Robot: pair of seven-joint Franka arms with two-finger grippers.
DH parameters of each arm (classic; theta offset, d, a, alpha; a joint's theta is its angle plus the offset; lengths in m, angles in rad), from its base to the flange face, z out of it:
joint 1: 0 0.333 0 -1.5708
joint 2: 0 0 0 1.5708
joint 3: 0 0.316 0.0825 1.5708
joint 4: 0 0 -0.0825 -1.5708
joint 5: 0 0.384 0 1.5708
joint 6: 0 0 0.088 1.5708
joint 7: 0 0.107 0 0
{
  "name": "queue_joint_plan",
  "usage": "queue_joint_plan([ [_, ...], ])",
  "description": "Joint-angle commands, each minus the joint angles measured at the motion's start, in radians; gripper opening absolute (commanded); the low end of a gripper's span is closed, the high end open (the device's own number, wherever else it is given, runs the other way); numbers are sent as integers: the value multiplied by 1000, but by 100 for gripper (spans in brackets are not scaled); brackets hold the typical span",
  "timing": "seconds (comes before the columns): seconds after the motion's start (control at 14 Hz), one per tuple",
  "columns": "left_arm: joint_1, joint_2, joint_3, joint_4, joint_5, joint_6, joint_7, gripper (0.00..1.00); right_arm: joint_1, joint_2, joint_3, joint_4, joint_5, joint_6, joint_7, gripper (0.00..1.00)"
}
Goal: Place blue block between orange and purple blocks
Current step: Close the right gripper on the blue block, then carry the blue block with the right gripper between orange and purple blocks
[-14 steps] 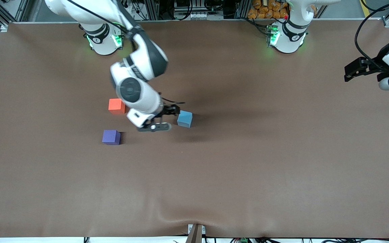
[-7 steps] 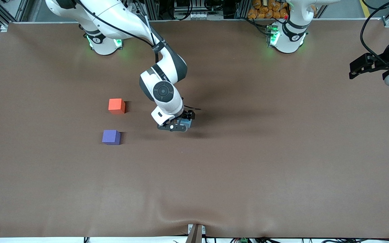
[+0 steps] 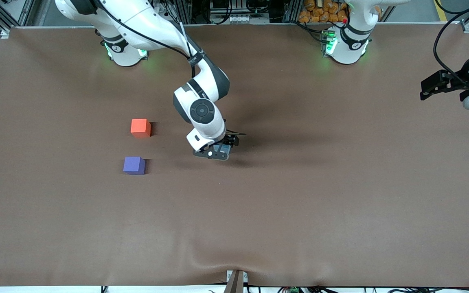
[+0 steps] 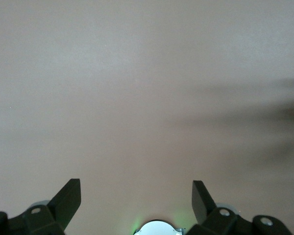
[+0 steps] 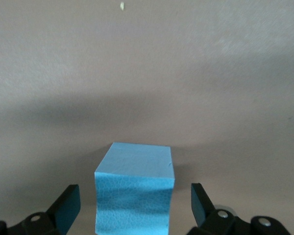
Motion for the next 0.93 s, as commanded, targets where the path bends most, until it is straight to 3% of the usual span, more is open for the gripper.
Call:
queue_joint_plan([
  [0.0,24,-2,-4,2,-3,8,15,100,13,24,-7,27,-16,-1,5,81],
  [0.07,24,-2,-4,2,-3,8,15,100,13,24,-7,33,-17,-2,-20,37],
  [0.14,25,0,-4,2,-4,9,13,100,7,20,-8,35,-20,-11,-38,18],
  [0.29,27,-2,-4,2,-10,9,18,100,-8,1,-11,38,-20,-25,-44,0],
  [0.36,30,-2,-4,4,-10,9,24,100,-40,-11,-11,59,-17,-66,-66,0],
  [0.57,33,6,-4,2,-12,11,28,100,-154,-78,-14,153,-20,-382,-216,0],
  [0.86,39,13,-4,6,-9,24,28,100,-379,-267,-27,29,-56,-498,-495,0],
])
